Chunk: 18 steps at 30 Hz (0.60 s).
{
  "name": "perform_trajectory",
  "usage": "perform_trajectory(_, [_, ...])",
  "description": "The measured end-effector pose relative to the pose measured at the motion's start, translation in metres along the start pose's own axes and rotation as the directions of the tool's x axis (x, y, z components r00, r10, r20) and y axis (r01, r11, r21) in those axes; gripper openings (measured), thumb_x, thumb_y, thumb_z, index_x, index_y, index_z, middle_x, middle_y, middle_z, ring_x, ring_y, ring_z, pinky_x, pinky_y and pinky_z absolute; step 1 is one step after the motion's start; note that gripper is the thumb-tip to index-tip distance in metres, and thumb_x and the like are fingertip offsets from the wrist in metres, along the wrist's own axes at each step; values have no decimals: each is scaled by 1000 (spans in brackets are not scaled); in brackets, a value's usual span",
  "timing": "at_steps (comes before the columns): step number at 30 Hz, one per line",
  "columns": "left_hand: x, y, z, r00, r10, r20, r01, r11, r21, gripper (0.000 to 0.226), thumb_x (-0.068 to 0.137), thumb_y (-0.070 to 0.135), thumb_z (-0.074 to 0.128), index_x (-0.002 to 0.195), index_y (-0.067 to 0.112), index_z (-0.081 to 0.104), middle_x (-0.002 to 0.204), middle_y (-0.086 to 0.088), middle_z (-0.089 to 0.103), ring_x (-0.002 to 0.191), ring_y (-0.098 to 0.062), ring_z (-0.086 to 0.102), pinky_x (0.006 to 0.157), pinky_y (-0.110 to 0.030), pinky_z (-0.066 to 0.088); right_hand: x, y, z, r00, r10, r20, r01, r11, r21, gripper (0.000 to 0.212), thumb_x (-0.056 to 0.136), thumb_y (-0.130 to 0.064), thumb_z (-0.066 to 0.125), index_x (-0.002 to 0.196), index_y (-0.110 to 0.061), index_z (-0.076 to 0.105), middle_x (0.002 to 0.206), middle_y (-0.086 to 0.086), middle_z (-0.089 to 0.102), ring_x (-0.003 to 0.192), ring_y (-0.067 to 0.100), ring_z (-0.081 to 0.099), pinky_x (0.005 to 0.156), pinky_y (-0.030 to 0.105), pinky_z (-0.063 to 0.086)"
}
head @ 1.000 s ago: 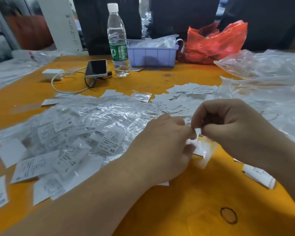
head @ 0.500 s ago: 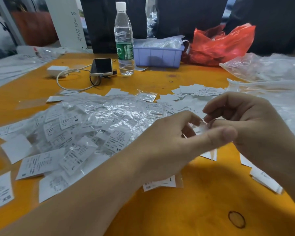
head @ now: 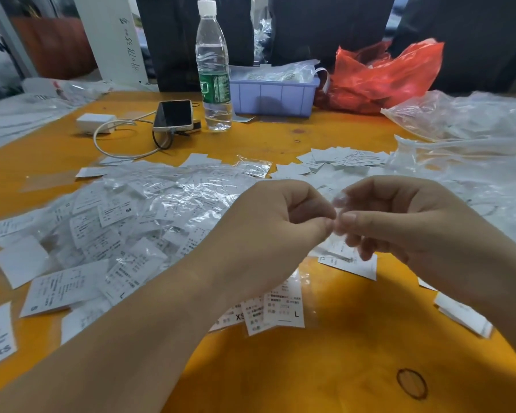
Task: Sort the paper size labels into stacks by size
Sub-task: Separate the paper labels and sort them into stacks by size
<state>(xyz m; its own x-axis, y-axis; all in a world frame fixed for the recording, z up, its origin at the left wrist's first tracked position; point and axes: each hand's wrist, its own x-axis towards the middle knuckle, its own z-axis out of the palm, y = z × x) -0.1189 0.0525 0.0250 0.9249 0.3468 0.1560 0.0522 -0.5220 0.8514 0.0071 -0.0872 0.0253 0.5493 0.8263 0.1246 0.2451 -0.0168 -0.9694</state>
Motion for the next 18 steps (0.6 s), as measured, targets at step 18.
perform_trajectory(18, [2, 2, 1, 998, 41, 40, -39, 998, -44, 15, 87, 43, 67, 85, 30, 74, 82, 14, 72, 80, 2, 65, 71, -20, 51, -2, 5, 4, 991, -119, 64, 128, 979, -160, 44, 62, -53, 79, 93, -24, 71, 69, 15, 66, 54, 14, 53, 51, 21, 42])
